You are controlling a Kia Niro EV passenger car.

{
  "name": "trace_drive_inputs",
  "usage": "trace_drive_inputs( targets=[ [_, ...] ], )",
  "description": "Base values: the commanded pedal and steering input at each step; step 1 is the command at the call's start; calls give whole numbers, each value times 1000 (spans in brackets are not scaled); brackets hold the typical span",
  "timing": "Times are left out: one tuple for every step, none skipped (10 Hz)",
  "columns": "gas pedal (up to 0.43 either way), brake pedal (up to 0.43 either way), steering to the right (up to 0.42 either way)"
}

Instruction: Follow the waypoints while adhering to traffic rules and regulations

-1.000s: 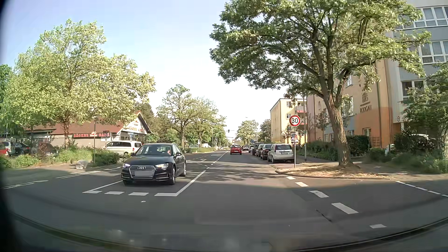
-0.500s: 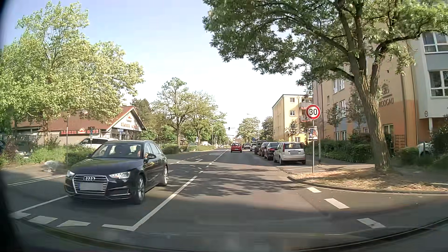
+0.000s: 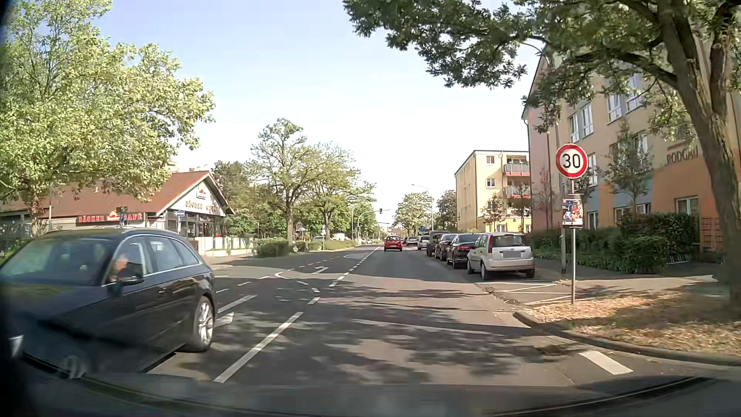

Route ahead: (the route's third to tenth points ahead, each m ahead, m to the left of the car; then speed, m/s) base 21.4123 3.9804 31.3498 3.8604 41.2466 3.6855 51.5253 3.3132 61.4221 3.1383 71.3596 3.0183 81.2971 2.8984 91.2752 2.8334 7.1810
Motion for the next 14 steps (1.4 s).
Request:
trace_drive_inputs(
  targets=[
    [20,30,-4],
    [20,24,-3],
    [20,30,-2],
    [20,30,-1],
    [20,30,-1],
    [20,24,-1],
    [20,30,-1],
    [20,30,-1],
    [20,30,-1],
    [20,30,-1],
    [20,30,-1],
    [20,30,0],
    [20,30,0],
    [20,24,0]
  ],
)
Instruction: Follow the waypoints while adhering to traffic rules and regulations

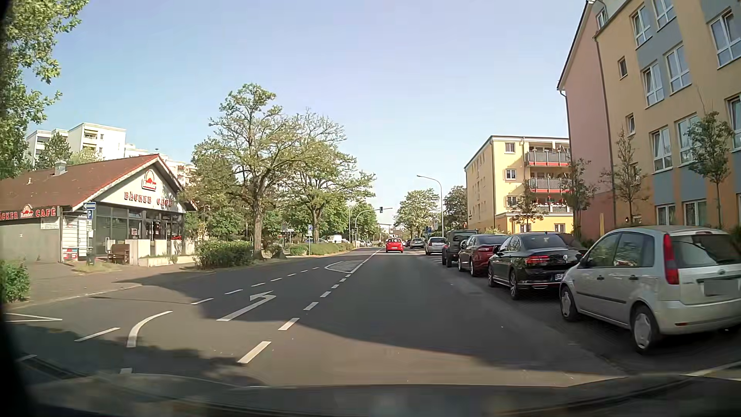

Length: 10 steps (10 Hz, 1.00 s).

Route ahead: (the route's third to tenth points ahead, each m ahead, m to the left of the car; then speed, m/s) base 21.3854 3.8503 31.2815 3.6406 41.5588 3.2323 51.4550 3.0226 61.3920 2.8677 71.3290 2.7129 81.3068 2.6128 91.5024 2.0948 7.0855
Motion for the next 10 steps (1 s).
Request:
trace_drive_inputs(
  targets=[
    [20,30,1],
    [20,30,2],
    [20,24,2],
    [20,24,2],
    [20,24,1],
    [20,30,1],
    [20,24,2],
    [20,24,1],
    [20,30,1],
    [20,30,2]
  ],
)
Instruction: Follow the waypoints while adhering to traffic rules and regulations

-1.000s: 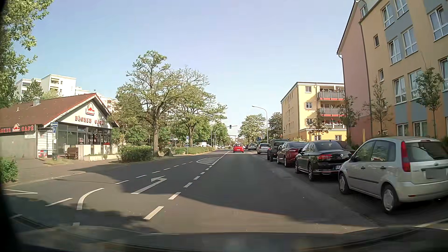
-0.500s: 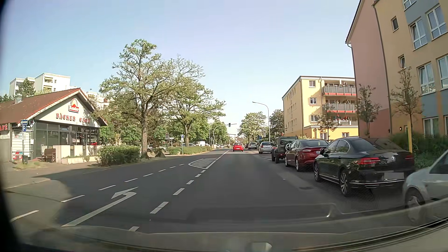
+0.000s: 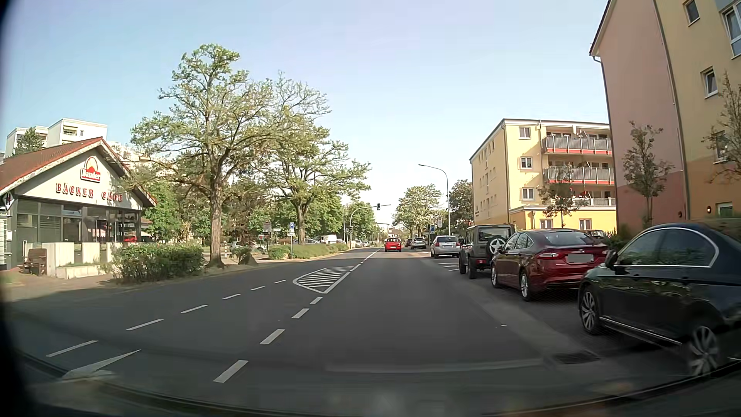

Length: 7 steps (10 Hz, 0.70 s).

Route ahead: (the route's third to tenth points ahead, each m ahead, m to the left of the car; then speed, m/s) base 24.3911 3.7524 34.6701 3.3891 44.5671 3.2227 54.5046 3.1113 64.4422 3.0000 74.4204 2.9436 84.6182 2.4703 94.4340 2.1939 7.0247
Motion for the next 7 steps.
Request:
trace_drive_inputs(
  targets=[
    [20,30,2],
    [20,30,1],
    [20,24,2],
    [20,24,2],
    [20,30,2],
    [20,24,2],
    [20,30,2]
  ],
)
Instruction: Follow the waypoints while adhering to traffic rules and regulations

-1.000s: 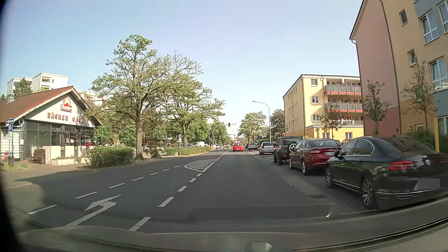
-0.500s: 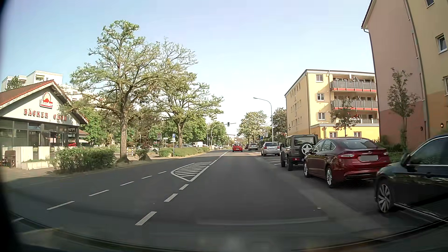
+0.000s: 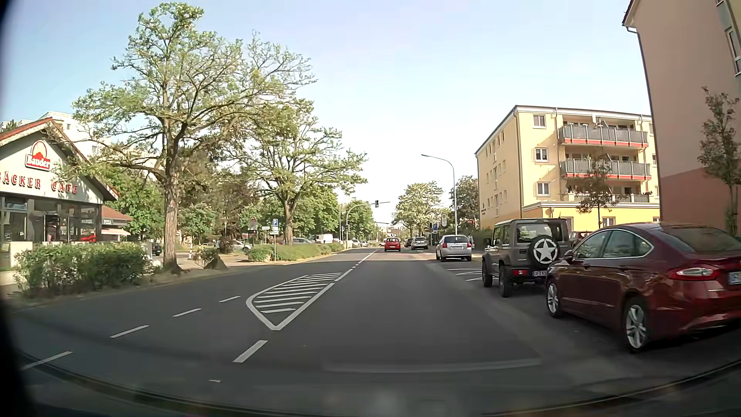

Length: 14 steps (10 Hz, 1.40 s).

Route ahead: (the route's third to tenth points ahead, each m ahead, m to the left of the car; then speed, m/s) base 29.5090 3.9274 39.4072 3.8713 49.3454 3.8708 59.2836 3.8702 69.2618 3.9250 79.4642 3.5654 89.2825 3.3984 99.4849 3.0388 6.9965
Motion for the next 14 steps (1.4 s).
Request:
trace_drive_inputs(
  targets=[
    [20,30,2],
    [20,24,2],
    [20,30,1],
    [20,30,1],
    [20,30,1],
    [20,30,1],
    [20,30,1],
    [20,30,1],
    [20,24,1],
    [20,30,1],
    [20,24,1],
    [20,30,1],
    [20,30,1],
    [20,30,1]
  ],
)
